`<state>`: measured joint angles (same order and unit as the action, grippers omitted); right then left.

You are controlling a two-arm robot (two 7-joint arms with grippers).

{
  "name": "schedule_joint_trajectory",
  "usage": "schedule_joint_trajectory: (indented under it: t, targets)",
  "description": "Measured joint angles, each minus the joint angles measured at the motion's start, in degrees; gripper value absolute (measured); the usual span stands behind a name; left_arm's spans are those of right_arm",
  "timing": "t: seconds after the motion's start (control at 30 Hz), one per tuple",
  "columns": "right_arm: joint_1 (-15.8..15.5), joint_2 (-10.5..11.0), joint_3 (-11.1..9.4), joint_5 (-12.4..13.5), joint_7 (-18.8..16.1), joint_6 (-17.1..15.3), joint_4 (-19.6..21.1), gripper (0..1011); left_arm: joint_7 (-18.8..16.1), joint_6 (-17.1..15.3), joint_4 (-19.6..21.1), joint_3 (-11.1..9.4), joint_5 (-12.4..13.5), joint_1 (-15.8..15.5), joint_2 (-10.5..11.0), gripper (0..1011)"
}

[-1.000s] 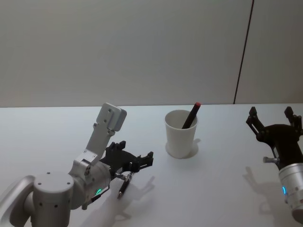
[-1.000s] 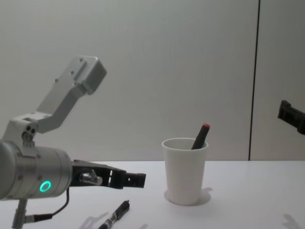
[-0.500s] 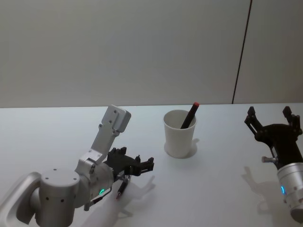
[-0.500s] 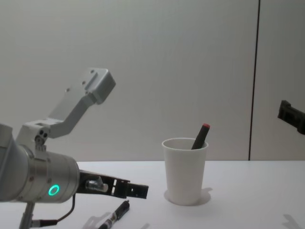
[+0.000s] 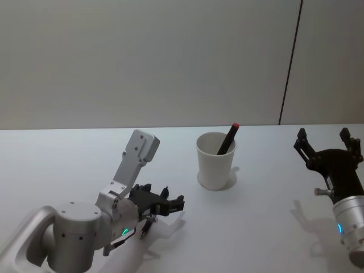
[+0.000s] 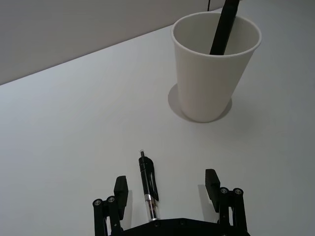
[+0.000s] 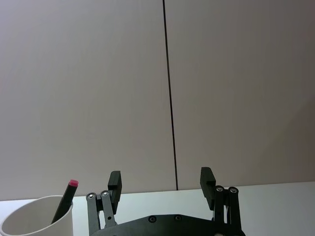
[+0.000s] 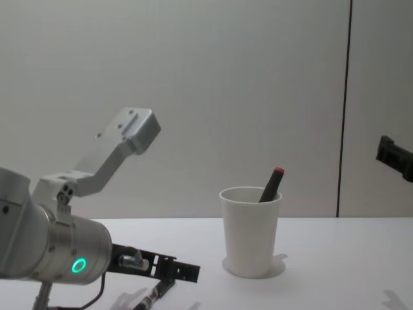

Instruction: Place the pen into the pen holder.

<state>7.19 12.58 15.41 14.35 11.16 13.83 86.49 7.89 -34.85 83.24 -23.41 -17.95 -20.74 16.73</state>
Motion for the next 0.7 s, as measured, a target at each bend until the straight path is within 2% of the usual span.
schedule_joint_trajectory:
  t: [0.7]
  targets:
    - [0.0, 0.0, 0.0, 0.0, 0.0, 0.0, 0.0, 1002, -1.16, -1.41, -2.42, -0.21, 0.24, -0.91, -1.46, 1000]
